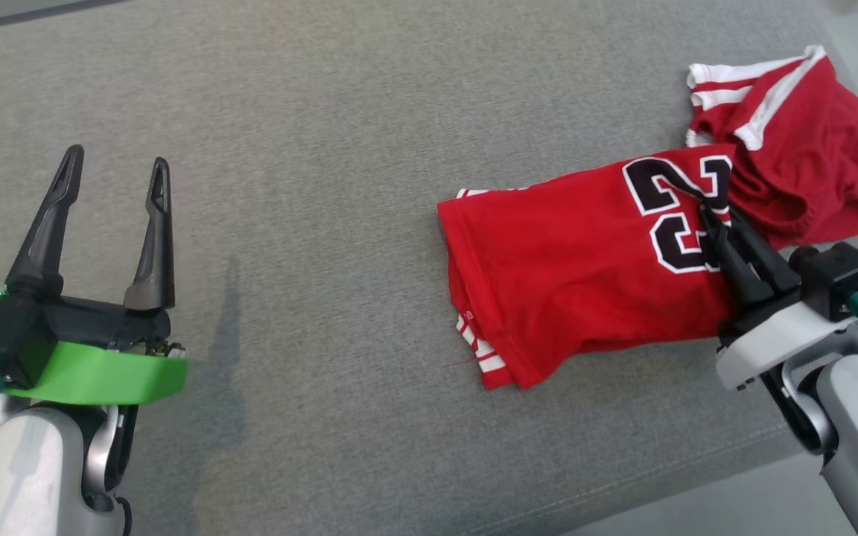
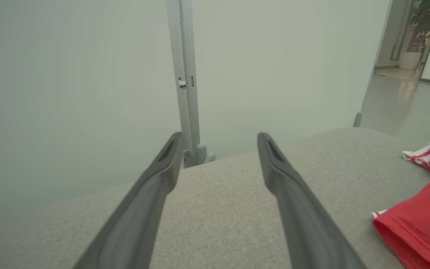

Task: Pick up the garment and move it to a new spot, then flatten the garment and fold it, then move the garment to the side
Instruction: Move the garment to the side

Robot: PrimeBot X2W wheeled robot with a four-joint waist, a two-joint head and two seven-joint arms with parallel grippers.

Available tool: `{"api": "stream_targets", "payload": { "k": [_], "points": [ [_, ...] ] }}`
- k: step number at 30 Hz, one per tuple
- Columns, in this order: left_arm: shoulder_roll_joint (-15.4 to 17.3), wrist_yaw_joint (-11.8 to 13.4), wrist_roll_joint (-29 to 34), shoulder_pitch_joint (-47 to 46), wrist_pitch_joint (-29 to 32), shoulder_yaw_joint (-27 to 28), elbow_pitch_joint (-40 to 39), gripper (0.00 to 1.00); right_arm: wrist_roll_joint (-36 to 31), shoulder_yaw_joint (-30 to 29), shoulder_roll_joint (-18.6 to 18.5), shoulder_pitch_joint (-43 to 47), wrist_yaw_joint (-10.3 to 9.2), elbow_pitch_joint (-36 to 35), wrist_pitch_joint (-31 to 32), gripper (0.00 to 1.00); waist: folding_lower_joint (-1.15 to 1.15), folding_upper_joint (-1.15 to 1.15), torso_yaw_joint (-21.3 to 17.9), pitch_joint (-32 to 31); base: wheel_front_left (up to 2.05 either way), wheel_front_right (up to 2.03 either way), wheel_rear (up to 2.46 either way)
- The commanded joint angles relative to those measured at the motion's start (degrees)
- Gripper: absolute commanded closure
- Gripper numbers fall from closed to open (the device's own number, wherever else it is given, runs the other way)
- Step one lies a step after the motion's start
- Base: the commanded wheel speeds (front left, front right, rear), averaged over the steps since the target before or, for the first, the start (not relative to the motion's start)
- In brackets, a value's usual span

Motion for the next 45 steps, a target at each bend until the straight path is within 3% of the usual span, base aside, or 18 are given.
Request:
{"api": "stream_targets", "payload": {
  "k": [1,10,20,23,26,27,28,29,33,36,45],
  "points": [
    [0.95,0.23,0.56,-1.12,0.62,0.01,-0.75,0.00,-0.28,-0.04,-0.85,-1.92,-0.10,-0.33,-0.04,1.00,0.00,0.00,-6.65,4.58,0.00,0.00,0.00],
    [3.28,0.41,1.22,-2.70,3.63,0.15,-4.44,0.00,-0.14,-2.92,-4.37,-10.44,-0.10,2.16,-1.40,1.00,0.00,0.00,-10.31,10.34,0.00,0.00,0.00],
    [4.32,-0.12,1.54,-4.72,4.56,-1.36,-5.40,0.00,1.85,-6.58,-10.70,-16.08,-0.11,7.11,-1.85,1.00,0.00,0.00,-9.38,13.85,0.00,0.00,0.00],
    [4.36,-0.08,1.38,-5.21,4.44,-1.57,-5.38,0.00,2.57,-7.61,-10.98,-17.90,-0.11,10.22,-2.16,1.00,0.00,0.00,-8.89,14.70,0.00,0.00,0.00],
    [4.39,-0.16,1.18,-5.73,4.37,-1.86,-5.31,0.00,2.49,-8.77,-8.81,-19.93,-0.11,14.36,-2.64,1.00,0.00,0.00,-8.30,15.45,0.00,0.00,0.00],
    [4.42,-0.19,1.16,-5.98,4.38,-1.97,-5.32,0.00,2.13,-9.03,-8.12,-20.58,-0.11,15.71,-2.71,0.89,0.00,0.00,-8.07,15.75,0.00,0.00,0.00],
    [4.45,-0.22,1.13,-6.21,4.34,-2.11,-5.28,0.00,2.04,-9.67,-7.28,-21.29,-0.11,17.28,-2.86,0.59,0.00,0.00,-7.85,15.98,0.00,0.00,0.00],
    [4.48,-0.25,1.12,-6.33,4.32,-2.25,-5.22,0.00,1.78,-10.35,-6.63,-21.74,-0.11,18.93,-2.96,0.00,0.00,0.00,-7.63,16.15,0.00,0.00,0.00],
    [4.64,-0.03,1.27,-6.84,4.50,-2.52,-4.95,0.00,1.35,-13.36,-3.82,-23.19,-0.11,23.73,-3.07,0.00,0.00,0.00,-6.97,16.60,0.00,0.00,0.00],
    [4.70,0.09,1.19,-6.66,4.35,-2.63,-4.65,0.00,1.20,-16.81,-2.17,-22.61,-0.11,22.87,-3.10,0.00,0.00,0.00,-6.72,16.43,0.00,0.00,0.00],
    [3.10,1.24,-0.01,-4.36,2.40,-2.75,-2.18,0.00,-0.17,-26.46,6.49,-14.34,-0.10,8.18,-3.08,0.00,0.00,0.00,-5.67,11.82,0.00,0.00,0.00]
  ]
}}
